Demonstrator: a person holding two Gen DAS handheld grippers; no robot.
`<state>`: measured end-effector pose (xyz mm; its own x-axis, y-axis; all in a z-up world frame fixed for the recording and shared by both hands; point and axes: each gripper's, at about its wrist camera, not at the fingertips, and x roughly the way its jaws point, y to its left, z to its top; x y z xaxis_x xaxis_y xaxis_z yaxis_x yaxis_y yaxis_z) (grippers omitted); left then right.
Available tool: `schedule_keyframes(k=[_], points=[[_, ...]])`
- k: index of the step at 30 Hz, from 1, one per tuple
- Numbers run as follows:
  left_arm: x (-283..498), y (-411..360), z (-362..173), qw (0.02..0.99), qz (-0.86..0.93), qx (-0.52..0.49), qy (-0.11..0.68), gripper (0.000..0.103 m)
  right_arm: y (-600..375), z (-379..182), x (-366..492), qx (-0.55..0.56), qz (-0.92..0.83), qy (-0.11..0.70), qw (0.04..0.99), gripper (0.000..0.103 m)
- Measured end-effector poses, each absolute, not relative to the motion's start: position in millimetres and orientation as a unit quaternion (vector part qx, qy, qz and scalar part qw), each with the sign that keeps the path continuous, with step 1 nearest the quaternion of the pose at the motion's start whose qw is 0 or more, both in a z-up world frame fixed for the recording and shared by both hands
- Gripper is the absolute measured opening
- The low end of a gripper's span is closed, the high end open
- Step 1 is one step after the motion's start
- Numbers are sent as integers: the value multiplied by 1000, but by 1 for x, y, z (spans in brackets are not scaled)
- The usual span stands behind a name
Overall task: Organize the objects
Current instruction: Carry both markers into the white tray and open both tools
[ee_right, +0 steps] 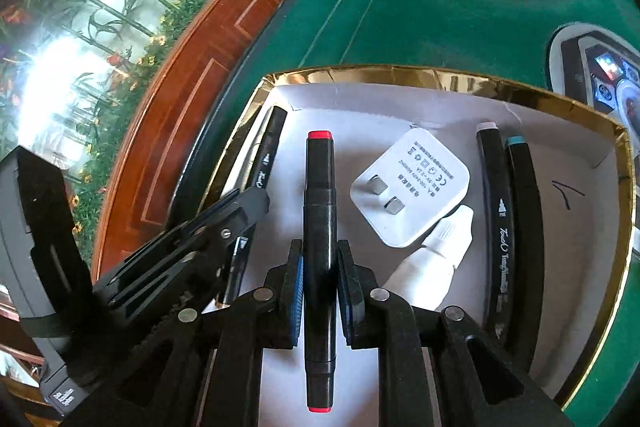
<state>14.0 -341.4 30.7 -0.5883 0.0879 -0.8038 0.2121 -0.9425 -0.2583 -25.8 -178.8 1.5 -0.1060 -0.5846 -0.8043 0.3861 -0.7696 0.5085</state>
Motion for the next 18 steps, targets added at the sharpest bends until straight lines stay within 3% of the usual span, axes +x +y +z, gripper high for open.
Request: schedule_keyframes(k=[2, 4, 13, 15, 18], points=[[14, -342, 31, 35, -877, 449, 167, 15, -177, 1, -26, 581, -740, -86, 328, 17], [14, -344, 32, 32, -879, 444, 173, 26, -181, 3, -29, 579, -744, -82, 324, 17], [24, -345, 40, 16, -876, 430, 217, 48, -162, 12, -32, 565, -746, -121, 331, 19], [32, -342, 49, 21, -882, 418, 215, 65, -151, 24, -26, 549, -757, -123, 334, 23], [47, -334, 68, 39, -896, 395, 197, 75, -128, 50, -10, 508, -786, -112, 335, 51]])
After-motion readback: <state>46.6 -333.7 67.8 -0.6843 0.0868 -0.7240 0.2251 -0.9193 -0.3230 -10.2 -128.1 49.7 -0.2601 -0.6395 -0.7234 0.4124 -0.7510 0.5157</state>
